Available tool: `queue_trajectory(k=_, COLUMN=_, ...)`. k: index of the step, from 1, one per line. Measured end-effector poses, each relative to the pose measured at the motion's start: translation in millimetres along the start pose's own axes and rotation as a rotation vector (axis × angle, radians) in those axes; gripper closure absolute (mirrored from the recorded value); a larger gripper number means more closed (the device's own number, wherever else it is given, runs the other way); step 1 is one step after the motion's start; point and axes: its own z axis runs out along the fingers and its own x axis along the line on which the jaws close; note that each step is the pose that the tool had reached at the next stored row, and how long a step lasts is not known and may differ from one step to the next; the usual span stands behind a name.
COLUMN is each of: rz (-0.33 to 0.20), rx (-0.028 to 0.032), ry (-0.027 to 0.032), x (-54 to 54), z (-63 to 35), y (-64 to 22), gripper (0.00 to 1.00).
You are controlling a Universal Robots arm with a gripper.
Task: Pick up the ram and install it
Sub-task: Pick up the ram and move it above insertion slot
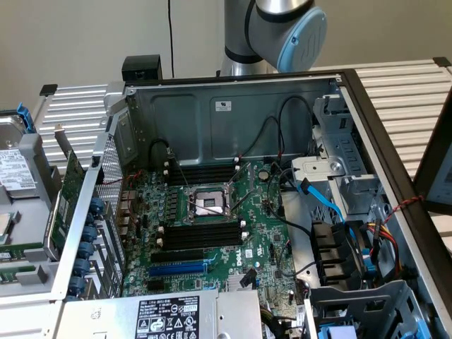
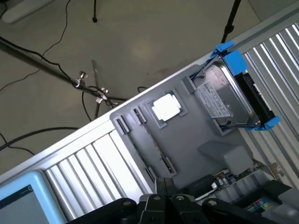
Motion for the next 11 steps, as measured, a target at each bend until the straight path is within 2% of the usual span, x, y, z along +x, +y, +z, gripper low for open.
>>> queue_trajectory(k=6, rz=-0.108, rx=-0.0018, ry=0.0068, x=0.0, z=1.6, y=-0.1, gripper=0.89)
queue_trajectory(k=11, rz=-0.159, rx=-0.0015, ry=0.0095, x=0.7, z=5.4, y=0.8, gripper=0.89)
